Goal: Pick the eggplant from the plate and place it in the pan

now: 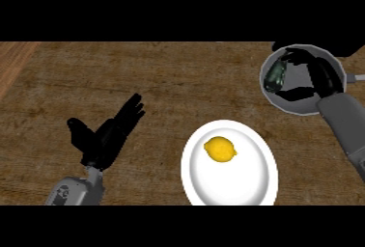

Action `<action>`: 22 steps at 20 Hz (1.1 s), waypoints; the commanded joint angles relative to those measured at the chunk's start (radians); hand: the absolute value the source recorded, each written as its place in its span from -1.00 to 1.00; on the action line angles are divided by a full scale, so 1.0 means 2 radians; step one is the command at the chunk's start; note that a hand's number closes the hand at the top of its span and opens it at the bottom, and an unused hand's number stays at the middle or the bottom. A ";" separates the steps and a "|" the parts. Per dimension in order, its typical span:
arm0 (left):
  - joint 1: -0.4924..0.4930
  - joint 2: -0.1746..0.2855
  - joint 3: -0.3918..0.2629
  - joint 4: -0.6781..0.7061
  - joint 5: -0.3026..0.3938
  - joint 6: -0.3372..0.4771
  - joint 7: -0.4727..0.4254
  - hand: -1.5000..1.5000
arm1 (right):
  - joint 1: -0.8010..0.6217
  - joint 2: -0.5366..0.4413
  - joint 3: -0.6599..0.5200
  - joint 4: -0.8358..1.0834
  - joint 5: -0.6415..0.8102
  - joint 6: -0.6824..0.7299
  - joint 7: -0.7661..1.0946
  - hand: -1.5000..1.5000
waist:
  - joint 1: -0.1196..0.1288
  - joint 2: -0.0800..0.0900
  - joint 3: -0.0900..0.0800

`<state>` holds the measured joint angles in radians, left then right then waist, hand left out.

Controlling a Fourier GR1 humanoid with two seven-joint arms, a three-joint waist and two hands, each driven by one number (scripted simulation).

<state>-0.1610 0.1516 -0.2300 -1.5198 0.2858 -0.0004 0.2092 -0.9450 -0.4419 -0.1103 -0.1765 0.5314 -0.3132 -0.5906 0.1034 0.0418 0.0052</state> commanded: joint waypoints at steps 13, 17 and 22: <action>0.007 -0.014 0.000 0.000 0.003 0.001 -0.009 0.00 | 0.004 -0.048 -0.131 0.043 -0.139 0.248 -0.067 -1.00 | -0.008 0.003 0.001; -0.005 -0.008 0.001 -0.006 -0.001 0.007 0.014 0.00 | 0.020 -0.079 -0.113 0.045 -0.122 0.337 -0.087 -1.00 | -0.011 0.002 0.002; 0.012 -0.005 0.003 -0.002 -0.002 -0.003 -0.005 0.00 | 0.039 -0.121 -0.110 0.042 -0.120 0.430 -0.117 -1.00 | -0.013 -0.001 0.002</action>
<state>-0.1474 0.1452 -0.2192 -1.5227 0.2854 -0.0047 0.2040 -0.8975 -0.6358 -0.3350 -0.0946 0.2886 0.3904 -0.7597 0.0822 0.0437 0.0088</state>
